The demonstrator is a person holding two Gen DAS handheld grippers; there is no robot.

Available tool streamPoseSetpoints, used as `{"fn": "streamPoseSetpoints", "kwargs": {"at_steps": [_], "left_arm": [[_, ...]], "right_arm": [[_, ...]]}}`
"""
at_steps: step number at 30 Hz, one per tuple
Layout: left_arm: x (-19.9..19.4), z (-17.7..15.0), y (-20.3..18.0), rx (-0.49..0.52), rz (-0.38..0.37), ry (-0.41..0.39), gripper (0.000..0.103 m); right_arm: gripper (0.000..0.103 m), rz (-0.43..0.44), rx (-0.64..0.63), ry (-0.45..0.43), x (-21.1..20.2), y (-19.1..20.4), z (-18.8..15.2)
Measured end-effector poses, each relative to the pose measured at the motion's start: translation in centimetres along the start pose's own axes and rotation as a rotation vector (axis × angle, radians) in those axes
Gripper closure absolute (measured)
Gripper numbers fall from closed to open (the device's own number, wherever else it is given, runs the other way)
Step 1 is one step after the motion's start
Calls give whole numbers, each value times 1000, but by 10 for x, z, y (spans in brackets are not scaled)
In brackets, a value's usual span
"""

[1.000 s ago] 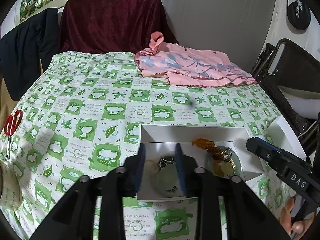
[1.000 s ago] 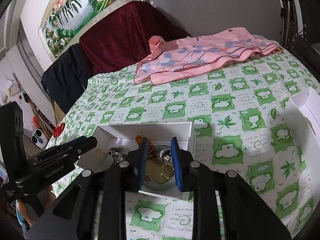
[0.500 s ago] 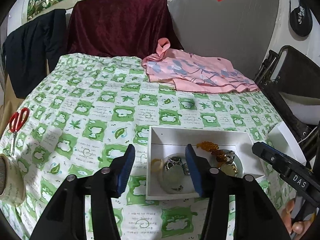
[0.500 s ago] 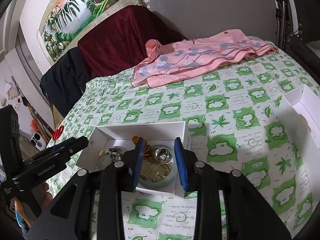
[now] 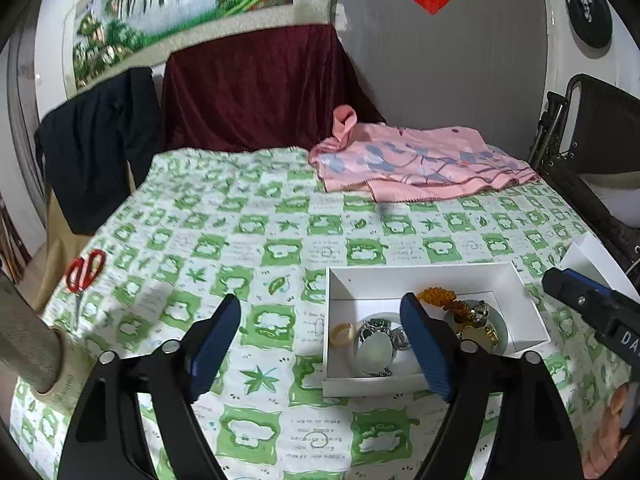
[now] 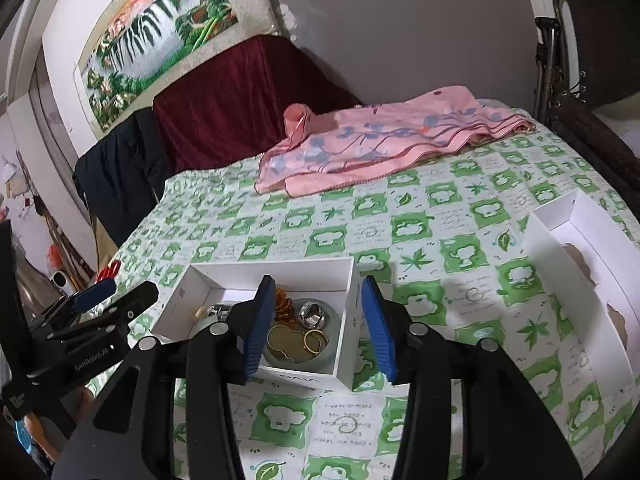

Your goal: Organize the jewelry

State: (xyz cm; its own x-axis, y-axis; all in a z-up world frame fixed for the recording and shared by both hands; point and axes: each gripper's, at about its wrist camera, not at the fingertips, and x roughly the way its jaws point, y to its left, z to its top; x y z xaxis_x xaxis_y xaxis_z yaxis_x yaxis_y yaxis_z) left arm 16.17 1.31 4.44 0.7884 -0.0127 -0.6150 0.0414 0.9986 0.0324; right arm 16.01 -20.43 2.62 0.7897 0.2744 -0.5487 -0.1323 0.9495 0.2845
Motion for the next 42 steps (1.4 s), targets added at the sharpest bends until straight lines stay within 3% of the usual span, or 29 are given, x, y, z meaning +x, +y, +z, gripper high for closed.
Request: {"fn": "streamPoseSetpoints", "kwargs": {"at_steps": [11, 19, 21, 27, 42], "left_arm": [[-15, 0, 4, -21, 31, -42, 11], [-23, -7, 7, -15, 97, -59, 6], [-23, -9, 8, -13, 106, -56, 6], [-20, -9, 13, -45, 65, -26, 6], [-26, -11, -1, 18, 91, -54, 6]], "right_arm": [[52, -9, 9, -48, -19, -1, 2], [38, -29, -27, -85, -31, 9, -2], [30, -33, -36, -82, -32, 12, -3], [21, -59, -60, -52, -27, 20, -9], [16, -87, -27, 53, -13, 17, -21]]}}
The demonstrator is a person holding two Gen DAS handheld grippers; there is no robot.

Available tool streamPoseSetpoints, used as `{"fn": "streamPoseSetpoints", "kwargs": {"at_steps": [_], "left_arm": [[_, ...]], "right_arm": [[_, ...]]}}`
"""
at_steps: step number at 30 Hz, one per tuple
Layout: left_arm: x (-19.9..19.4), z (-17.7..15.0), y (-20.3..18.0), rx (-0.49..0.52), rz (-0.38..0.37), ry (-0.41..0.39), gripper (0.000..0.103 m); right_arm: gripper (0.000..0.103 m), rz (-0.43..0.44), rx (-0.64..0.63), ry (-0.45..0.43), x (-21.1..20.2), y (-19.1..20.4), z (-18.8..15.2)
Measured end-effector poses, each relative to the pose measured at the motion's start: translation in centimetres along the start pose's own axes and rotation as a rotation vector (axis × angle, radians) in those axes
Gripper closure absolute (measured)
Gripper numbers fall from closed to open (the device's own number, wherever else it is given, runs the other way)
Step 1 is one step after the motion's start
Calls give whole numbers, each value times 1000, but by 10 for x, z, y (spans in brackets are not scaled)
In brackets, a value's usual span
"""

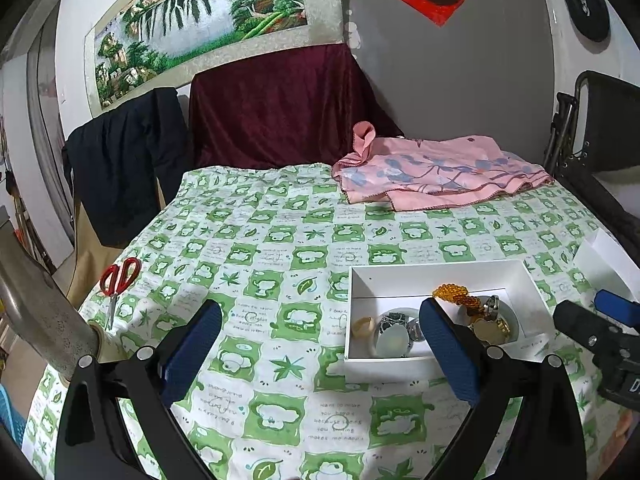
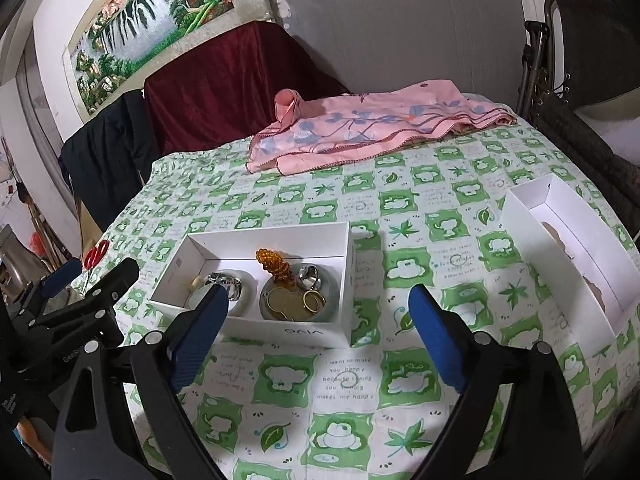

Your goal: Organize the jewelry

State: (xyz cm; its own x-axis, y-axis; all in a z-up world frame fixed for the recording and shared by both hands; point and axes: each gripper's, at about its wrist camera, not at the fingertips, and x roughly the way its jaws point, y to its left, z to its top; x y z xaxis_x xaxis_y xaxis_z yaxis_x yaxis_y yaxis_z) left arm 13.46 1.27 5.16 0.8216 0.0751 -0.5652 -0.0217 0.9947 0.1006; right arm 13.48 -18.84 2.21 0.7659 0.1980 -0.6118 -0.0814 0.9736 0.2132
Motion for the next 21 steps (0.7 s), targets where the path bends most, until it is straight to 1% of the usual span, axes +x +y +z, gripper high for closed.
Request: {"fn": "streamPoseSetpoints", "kwargs": {"at_steps": [21], "left_arm": [[-4, -4, -5, 13, 8, 1, 6]], "right_arm": [[14, -27, -15, -12, -1, 3, -1]]}}
